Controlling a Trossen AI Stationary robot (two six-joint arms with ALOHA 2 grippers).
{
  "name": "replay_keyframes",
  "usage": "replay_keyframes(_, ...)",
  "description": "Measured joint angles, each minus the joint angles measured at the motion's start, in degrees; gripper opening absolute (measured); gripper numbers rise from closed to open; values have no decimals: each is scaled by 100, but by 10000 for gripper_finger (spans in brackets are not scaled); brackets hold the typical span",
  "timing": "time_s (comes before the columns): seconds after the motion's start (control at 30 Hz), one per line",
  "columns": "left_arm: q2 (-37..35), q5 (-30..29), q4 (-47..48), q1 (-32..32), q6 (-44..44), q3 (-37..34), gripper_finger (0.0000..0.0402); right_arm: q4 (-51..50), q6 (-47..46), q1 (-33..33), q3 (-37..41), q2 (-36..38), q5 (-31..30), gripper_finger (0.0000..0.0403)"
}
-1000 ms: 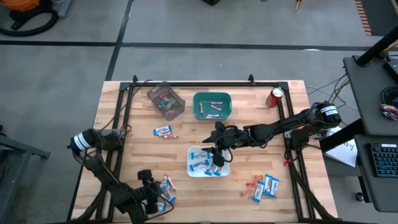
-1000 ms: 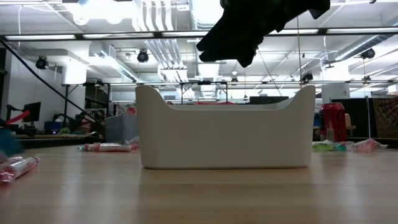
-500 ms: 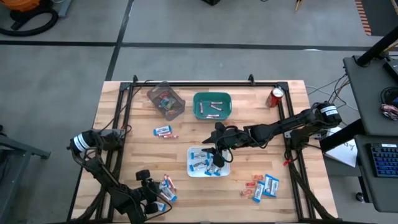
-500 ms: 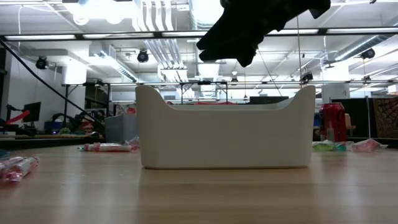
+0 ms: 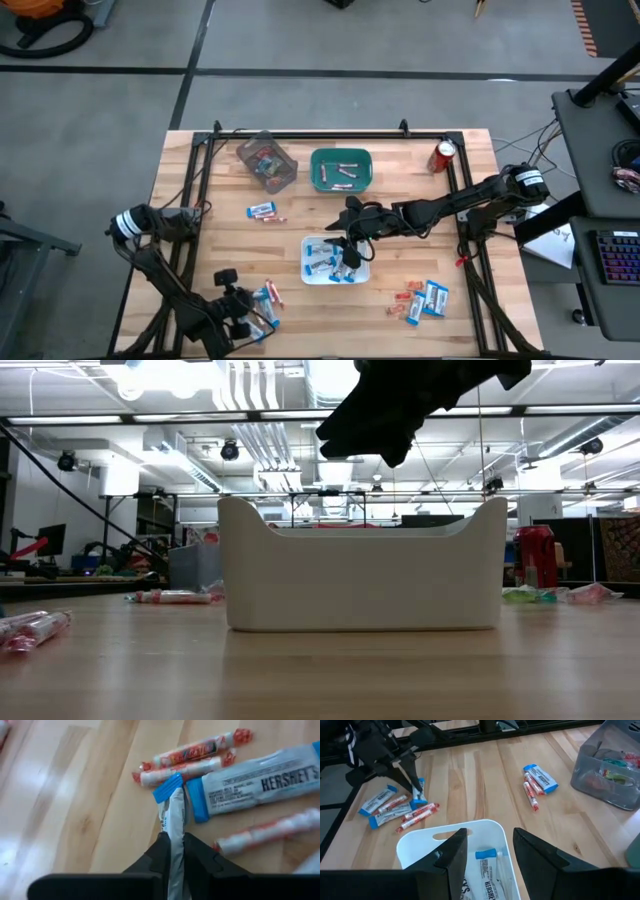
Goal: Sort candy
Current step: Put the white chocolate bar into the white bin
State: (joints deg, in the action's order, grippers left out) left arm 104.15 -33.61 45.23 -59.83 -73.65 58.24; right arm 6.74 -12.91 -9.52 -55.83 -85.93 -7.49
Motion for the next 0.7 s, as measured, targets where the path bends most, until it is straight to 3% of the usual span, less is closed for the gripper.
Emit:
replay_keyframes(0.13, -422, -311, 145, -2, 169, 0, 16, 6, 77, 0, 0, 0, 0, 153)
replay_keyframes(0.33, -1220, -1250, 247, 15, 679, 0, 10, 350, 521, -93, 0, -3, 13, 153)
replay_keyframes(0.53, -1921, -2434, 224, 230, 1315, 0, 10, 1423, 1651, -395, -7, -328, 22, 153)
replay_keyframes(0.7, -2224, -2907, -15, 592, 2184, 2, 9, 2296, 2252, -495, -104, -654, 38, 153)
